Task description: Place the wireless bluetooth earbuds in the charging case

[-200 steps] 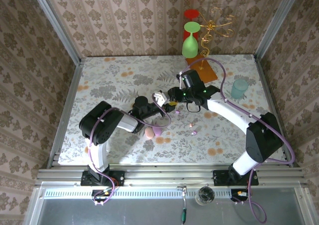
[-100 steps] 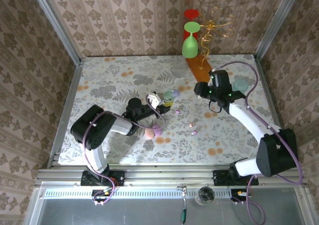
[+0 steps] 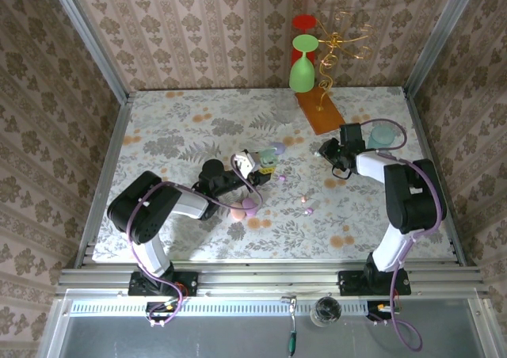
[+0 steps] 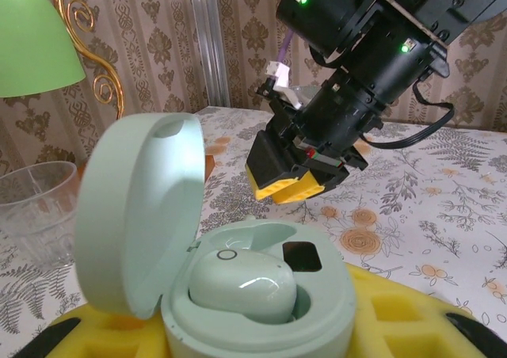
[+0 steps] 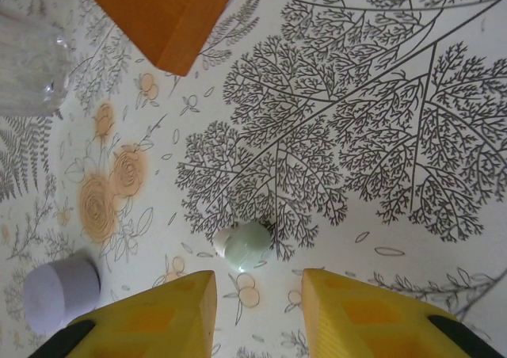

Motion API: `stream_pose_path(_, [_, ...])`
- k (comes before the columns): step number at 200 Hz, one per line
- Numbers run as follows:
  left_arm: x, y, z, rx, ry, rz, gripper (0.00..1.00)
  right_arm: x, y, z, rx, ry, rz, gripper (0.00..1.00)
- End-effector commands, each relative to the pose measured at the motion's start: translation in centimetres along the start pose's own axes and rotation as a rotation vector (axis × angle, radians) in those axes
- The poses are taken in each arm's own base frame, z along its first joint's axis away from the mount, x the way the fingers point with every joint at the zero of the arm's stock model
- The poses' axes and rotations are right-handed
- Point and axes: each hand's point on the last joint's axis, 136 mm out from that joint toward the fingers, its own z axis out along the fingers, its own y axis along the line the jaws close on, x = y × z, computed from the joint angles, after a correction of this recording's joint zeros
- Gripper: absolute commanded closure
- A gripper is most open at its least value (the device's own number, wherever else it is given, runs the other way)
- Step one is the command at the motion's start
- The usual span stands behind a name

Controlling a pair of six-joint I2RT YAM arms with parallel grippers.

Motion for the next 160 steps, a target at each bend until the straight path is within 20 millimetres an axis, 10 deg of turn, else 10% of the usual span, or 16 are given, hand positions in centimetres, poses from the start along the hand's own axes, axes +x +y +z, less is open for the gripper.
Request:
stream_pose_path(1, [-1.3, -0.5, -0.3, 0.016, -0.035, 0.025, 0.78, -0.5, 0.9, 1.0, -0.067, -0.004, 0.07, 0.66])
stream_pose_path(160, [-0.8, -0.6, -0.2, 0.017, -0.025, 0.026, 0.78, 1.0, -0.1, 4.2, -0.052, 0.158, 0.093, 0.77])
